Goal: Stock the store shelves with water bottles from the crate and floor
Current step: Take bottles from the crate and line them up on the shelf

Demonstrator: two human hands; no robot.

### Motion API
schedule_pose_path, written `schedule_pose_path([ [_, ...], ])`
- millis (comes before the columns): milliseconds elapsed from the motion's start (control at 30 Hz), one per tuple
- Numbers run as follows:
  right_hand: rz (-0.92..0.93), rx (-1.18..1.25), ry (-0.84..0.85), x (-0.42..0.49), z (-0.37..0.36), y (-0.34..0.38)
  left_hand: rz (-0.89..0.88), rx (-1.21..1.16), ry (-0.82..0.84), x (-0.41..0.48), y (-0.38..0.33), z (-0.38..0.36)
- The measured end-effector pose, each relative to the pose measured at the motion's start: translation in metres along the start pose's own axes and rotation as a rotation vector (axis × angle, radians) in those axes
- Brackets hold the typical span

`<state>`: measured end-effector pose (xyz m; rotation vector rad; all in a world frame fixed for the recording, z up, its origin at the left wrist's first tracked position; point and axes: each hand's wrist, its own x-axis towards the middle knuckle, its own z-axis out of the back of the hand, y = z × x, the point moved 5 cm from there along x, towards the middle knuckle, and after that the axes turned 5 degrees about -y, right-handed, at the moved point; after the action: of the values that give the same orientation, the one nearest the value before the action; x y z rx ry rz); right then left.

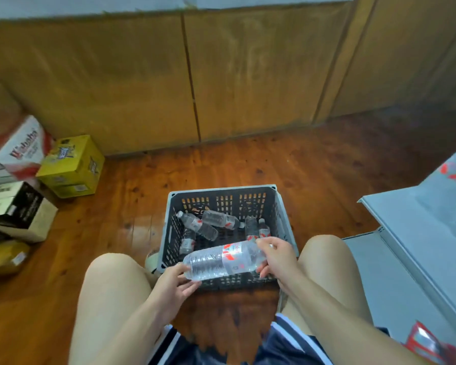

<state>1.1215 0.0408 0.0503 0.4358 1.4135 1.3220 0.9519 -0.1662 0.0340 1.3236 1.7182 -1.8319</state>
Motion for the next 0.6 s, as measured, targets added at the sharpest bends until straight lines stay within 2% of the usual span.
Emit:
schedule_pose_path([
  [67,0.071,0.037,0.016,-0.011,0.005,0.011,-0.022,-0.036,0.004,-0.014,-0.007,-0.001],
  [167,0.136,0.156,0.017,-0.028,0.016,0.027,-0.073,0.048,0.102,-0.035,-0.013,-0.014],
  [267,0.080,0.290,-0.004,-0.034,0.029,0.025,-0.115,0.179,0.180,-0.046,-0.009,-0.031],
  [400,-0.094,0.557,-0.019,-0.036,0.042,0.012,-0.181,0.258,0.184,-0.052,0.000,-0.053],
  [600,-0.122,0.576,-0.156,-0.034,0.067,-0.019,-0.211,0.229,0.204,-0.044,0.014,-0.097],
])
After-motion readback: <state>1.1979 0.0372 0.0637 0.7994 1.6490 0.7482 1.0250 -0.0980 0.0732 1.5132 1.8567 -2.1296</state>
